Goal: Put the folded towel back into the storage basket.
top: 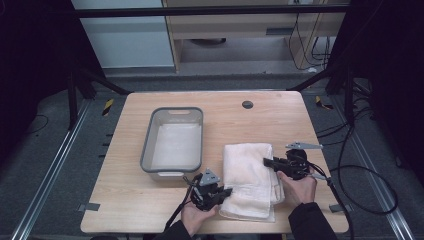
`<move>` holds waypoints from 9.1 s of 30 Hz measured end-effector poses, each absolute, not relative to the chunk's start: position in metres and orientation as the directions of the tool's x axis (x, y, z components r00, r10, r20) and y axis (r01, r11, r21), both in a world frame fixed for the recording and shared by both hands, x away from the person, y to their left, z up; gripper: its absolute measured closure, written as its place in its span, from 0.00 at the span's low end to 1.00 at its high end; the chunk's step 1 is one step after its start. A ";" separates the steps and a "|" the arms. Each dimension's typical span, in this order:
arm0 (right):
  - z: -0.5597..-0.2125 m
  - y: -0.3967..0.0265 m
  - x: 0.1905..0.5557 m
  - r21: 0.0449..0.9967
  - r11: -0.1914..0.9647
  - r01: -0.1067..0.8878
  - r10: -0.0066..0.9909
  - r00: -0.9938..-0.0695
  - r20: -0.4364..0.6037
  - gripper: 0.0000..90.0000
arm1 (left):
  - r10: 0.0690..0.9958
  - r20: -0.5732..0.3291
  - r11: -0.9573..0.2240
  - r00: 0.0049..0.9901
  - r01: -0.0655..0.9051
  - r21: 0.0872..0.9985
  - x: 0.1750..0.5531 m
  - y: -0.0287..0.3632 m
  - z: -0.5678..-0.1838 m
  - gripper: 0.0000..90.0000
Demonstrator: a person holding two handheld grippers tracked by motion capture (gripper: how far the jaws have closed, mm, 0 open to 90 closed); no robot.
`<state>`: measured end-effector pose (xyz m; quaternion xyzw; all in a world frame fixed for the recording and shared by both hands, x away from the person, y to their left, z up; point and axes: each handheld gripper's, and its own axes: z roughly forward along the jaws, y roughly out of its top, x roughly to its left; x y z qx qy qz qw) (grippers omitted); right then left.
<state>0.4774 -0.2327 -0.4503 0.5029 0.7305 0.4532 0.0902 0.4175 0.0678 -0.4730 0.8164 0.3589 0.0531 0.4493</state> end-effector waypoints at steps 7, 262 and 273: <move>-0.435 -0.232 0.472 0.787 0.077 0.613 0.807 -0.501 0.312 0.80 | 0.631 -0.226 -0.318 0.742 0.514 0.797 0.415 0.072 -0.460 0.90; -0.413 -0.008 0.582 0.849 0.288 0.442 0.788 -0.614 0.053 0.55 | 0.887 -0.114 -0.152 0.448 0.516 0.843 0.485 0.271 -0.412 0.57; -0.385 -0.060 0.559 0.878 0.230 0.419 0.810 -0.582 0.066 0.37 | 0.884 -0.093 -0.154 0.459 0.472 0.868 0.471 0.275 -0.404 0.41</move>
